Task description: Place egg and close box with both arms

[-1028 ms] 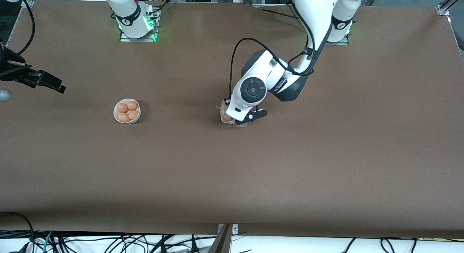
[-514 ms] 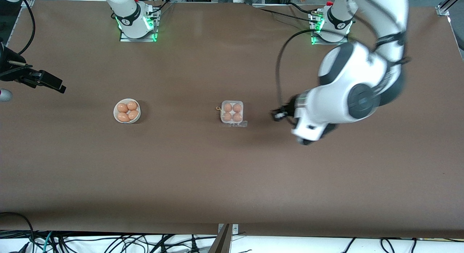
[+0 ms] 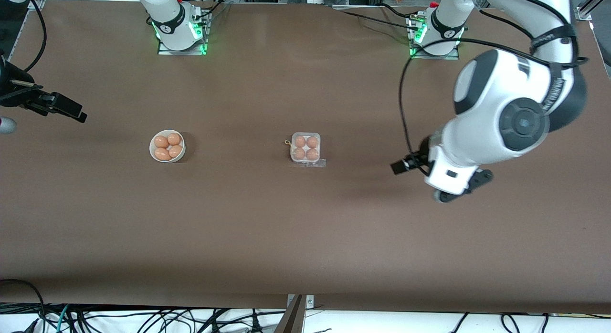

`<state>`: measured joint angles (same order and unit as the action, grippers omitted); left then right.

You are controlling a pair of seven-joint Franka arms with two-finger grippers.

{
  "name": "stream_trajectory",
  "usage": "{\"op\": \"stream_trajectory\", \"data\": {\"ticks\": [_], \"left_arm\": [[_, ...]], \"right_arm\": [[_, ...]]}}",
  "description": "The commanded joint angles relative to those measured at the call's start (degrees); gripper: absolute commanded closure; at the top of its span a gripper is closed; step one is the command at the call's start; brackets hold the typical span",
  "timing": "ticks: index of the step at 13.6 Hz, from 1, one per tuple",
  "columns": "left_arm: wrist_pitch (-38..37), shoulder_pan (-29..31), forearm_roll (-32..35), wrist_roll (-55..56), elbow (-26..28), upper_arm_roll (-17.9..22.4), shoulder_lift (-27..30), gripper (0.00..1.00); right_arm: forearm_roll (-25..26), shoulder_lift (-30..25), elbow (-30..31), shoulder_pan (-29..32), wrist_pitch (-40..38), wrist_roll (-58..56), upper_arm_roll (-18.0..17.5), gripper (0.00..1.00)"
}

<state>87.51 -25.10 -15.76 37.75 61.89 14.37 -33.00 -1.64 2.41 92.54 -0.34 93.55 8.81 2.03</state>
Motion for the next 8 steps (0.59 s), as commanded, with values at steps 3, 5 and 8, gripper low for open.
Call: {"op": "stream_trajectory", "data": {"ticks": [3,5,8], "left_arm": [[6.09,5.75,1.17,-11.70,0.07,1.10,1.61,0.00],[6.35,8.04,3.87,-20.48,3.30,1.09,4.59,0.00],[10.21,9.62,13.98,-27.72,13.84,-1.18,12.94,0.00]], "right_arm": [[0.24,-0.74,0.62,0.69,0.23,-0.63,-0.62,0.00],[0.24,-0.74,0.62,0.69,0.23,-0.63,-0.62,0.00],[0.15,-0.74,0.62,0.69,0.23,-0.63,-0.62,0.00]]}}
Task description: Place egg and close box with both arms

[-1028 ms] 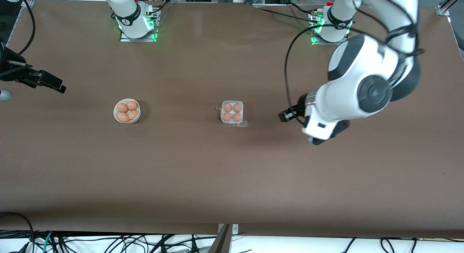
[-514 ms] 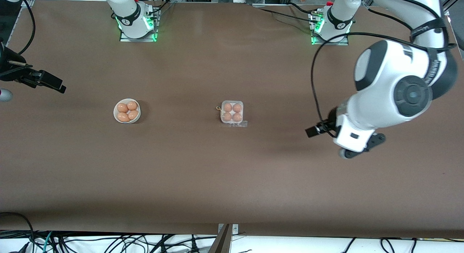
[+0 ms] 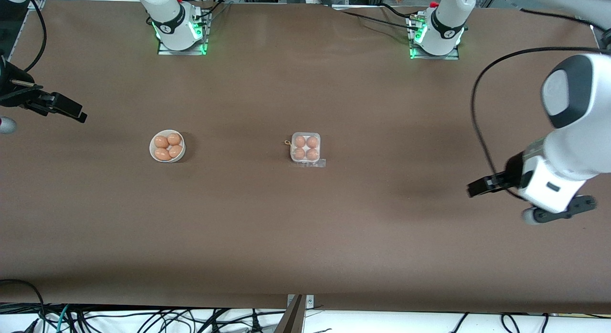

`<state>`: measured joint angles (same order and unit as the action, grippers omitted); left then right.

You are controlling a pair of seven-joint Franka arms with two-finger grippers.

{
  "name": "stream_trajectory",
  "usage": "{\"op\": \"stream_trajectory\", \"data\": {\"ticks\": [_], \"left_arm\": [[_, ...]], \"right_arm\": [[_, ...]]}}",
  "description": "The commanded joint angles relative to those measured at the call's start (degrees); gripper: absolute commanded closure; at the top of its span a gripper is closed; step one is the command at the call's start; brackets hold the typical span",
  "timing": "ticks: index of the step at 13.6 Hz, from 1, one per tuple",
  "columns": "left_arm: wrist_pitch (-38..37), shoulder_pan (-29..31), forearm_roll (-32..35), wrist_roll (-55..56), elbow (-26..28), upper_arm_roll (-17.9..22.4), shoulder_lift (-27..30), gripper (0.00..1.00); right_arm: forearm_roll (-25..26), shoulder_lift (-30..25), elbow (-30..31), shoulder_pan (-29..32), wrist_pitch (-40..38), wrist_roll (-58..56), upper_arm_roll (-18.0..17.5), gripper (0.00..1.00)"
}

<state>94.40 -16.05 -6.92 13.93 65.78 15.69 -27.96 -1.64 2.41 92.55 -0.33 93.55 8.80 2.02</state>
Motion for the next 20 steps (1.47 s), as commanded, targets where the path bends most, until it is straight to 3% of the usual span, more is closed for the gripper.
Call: {"op": "stream_trajectory", "data": {"ticks": [1,3,8,13,20], "left_arm": [[3.86,3.46,5.33,-4.44,12.33,-5.12,9.92,0.00],[4.65,7.69,5.77,-5.84,15.76,-9.00,13.18,0.00],[4.66,7.71,8.85,-9.10,25.09,-9.01,21.88,0.00],[3.60,6.91,8.85,-9.10,30.27,-8.75,27.95,0.00],[1.15,5.77,10.79,-9.19,33.63,-8.48,31.13,0.00]], "right_arm": [[0.24,-0.74,0.62,0.68,0.23,-0.63,-0.62,0.00],[0.24,-0.74,0.62,0.68,0.23,-0.63,-0.62,0.00],[0.24,-0.74,0.62,0.68,0.15,-0.63,-0.62,0.00],[0.24,-0.74,0.62,0.68,0.15,-0.63,-0.62,0.00],[0.15,-0.74,0.62,0.68,0.15,-0.63,-0.62,0.00]]}}
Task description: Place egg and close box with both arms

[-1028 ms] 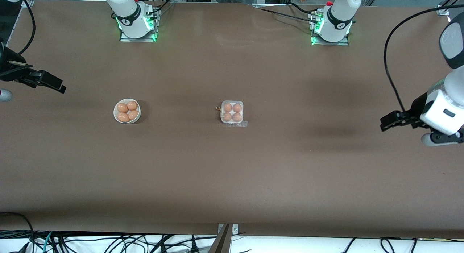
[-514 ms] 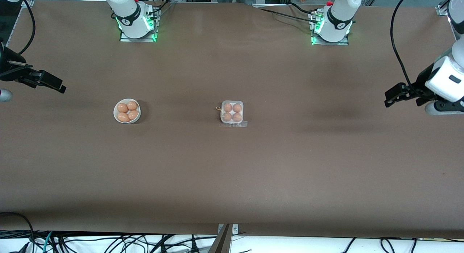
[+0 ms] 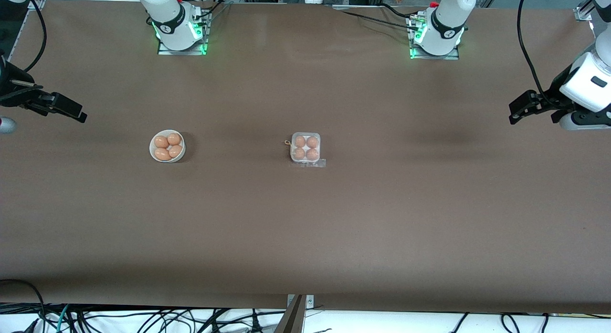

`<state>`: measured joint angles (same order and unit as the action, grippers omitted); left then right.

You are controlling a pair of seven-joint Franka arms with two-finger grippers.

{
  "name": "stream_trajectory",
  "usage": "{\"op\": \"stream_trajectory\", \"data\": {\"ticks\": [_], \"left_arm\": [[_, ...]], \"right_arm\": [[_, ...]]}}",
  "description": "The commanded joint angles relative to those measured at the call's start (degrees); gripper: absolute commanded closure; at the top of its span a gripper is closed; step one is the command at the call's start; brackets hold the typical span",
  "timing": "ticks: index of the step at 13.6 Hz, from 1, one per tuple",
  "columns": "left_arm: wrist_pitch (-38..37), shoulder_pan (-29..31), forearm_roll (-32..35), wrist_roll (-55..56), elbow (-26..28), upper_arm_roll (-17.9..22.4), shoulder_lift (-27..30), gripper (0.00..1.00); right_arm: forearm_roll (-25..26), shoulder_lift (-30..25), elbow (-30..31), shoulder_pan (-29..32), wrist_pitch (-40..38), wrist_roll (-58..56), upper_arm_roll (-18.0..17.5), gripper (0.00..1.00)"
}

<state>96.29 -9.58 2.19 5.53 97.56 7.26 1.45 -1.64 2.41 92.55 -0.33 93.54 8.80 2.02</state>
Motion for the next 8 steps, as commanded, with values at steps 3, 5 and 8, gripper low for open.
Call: {"op": "stream_trajectory", "data": {"ticks": [3,5,8], "left_arm": [[-0.75,-1.32,1.59,-0.70,1.66,0.04,1.18,0.00],[-0.75,-1.32,1.59,-0.70,1.58,0.04,1.10,0.00],[-0.84,-0.97,1.59,-0.96,1.40,-0.05,1.01,0.00]], "right_arm": [[0.15,-0.74,0.61,0.68,0.15,-0.63,-0.62,0.00],[0.15,-0.74,0.61,0.68,0.15,-0.63,-0.62,0.00],[0.15,-0.74,0.70,0.68,0.06,-0.63,-0.62,0.00]]}}
